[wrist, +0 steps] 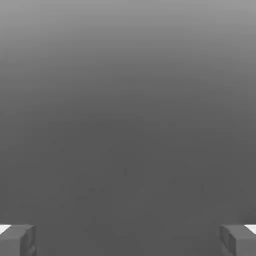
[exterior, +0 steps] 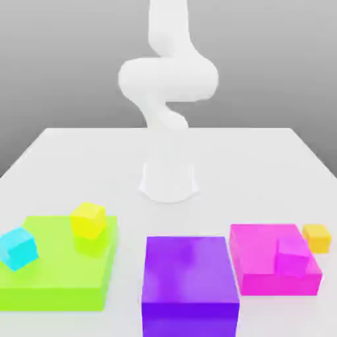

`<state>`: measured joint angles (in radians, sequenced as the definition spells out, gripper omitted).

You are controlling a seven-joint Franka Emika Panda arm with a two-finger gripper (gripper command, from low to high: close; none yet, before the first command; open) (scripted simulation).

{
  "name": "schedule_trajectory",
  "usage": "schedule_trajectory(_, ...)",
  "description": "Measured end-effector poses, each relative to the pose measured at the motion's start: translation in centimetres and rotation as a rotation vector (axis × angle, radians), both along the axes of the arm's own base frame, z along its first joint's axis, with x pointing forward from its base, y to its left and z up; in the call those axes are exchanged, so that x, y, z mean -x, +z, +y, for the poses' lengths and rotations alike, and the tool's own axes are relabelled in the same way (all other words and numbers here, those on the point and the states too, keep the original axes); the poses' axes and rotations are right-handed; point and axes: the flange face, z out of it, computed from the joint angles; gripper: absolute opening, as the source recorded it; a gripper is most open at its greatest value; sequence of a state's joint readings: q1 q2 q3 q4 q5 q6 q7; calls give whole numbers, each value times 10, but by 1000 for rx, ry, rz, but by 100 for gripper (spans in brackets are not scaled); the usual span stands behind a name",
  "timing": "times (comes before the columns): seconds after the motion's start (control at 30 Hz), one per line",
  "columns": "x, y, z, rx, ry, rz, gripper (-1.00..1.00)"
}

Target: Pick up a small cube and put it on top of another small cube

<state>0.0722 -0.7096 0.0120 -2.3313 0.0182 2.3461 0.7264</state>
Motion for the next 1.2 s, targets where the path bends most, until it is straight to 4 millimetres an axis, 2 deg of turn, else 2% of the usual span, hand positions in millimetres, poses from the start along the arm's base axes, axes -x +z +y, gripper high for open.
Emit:
schedule_trajectory(0.13, -36, -78, 66, 78, 227, 113, 0)
schedule_trajectory(0.2, -44, -117, 100, 119, 338, 165, 0)
schedule_trajectory(0.3, -44, -178, 151, 183, 506, 237, 0)
schedule_trajectory(0.37, -36, -219, 184, 229, 619, 283, 0)
schedule_trajectory(0.47, -14, -281, 229, 301, 790, 349, 0)
schedule_trajectory(0.57, 20, -342, 267, 377, 964, 411, 0)
schedule_trajectory(0.6, 39, -362, 283, 407, 1038, 429, 0)
schedule_trajectory(0.7, 83, -420, 306, 490, 1209, 486, 0)
schedule_trajectory(0.77, 112, -457, 312, 543, 1311, 525, 0)
schedule_trajectory(0.83, 122, -484, 313, 562, 1348, 540, 0)
schedule_trajectory(0.97, 125, -530, 313, 567, 1360, 545, 0)
schedule_trajectory(1.0, 126, -537, 313, 568, 1361, 545, -100)
schedule_trajectory(1.2, 126, -541, 313, 569, 1361, 546, -100)
